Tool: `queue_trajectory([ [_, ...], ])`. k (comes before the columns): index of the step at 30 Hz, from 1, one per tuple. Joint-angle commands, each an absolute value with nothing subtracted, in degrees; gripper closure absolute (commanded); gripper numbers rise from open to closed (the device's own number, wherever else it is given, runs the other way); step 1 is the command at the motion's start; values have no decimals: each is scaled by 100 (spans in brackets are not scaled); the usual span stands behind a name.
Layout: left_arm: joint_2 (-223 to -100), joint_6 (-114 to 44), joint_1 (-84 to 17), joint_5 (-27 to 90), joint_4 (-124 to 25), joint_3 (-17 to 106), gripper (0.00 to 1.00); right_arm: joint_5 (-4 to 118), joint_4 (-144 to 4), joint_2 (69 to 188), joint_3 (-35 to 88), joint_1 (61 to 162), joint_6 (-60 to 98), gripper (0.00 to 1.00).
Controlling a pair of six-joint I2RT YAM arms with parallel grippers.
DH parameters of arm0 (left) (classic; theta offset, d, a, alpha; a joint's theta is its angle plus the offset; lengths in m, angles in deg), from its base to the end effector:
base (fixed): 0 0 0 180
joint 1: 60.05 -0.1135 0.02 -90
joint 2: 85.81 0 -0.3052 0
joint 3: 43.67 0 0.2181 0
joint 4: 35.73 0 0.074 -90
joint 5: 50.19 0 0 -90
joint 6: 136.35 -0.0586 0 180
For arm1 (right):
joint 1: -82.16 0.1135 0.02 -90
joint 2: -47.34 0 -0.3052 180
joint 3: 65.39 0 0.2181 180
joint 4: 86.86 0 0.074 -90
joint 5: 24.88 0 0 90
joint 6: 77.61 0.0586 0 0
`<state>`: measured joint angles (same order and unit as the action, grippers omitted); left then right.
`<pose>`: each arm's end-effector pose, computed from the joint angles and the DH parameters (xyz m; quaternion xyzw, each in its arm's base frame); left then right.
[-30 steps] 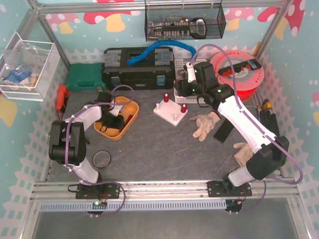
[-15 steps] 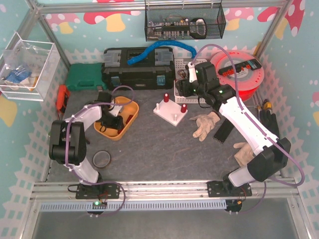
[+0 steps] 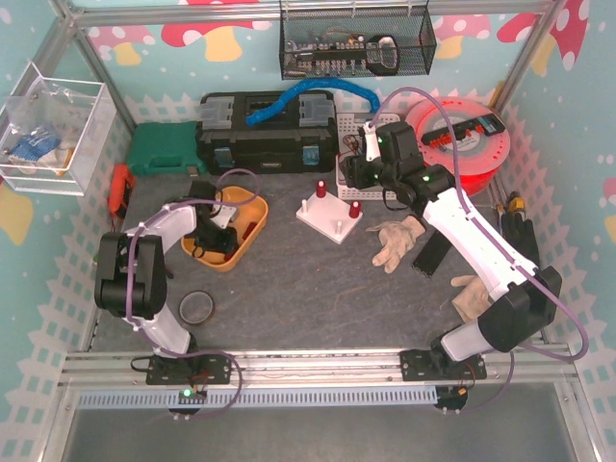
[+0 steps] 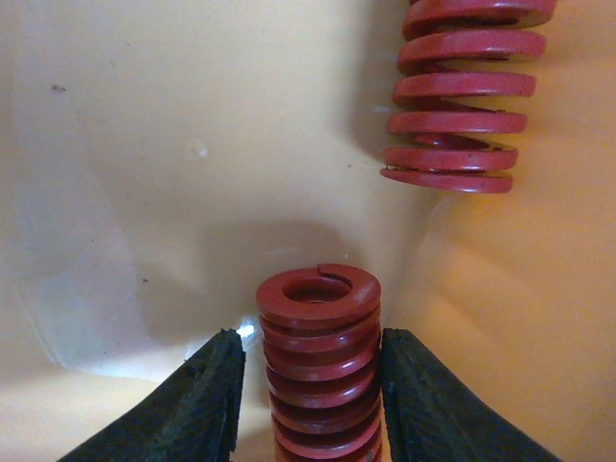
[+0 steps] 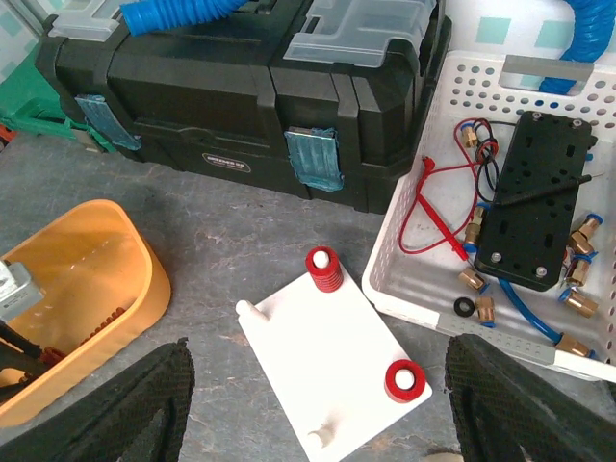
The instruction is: Install the large spring
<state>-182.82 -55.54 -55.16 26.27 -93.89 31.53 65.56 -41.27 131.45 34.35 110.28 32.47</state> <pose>0.2803 -0.0378 0.2064 0.1315 0.9805 -0.1141 0.0912 0.2768 0.1474 0.4096 -0.0588 0.8638 0.2013 0.4580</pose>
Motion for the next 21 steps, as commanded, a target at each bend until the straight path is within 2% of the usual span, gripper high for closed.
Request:
queue_trajectory([
  [1,-18365,-5565,-5556,2593,-9489,3106,59,6630,-4075,13004,3410,11006,3279,28],
  [9,-18309,-5546,-5556,2656,-9476,3259,76,6695,-4075,12975,3407,11004,3270,28],
  [21,-17951,-5390,-5554,3012,-9425,3809,83,6696,-4117,12914,3387,11003,3314,27],
])
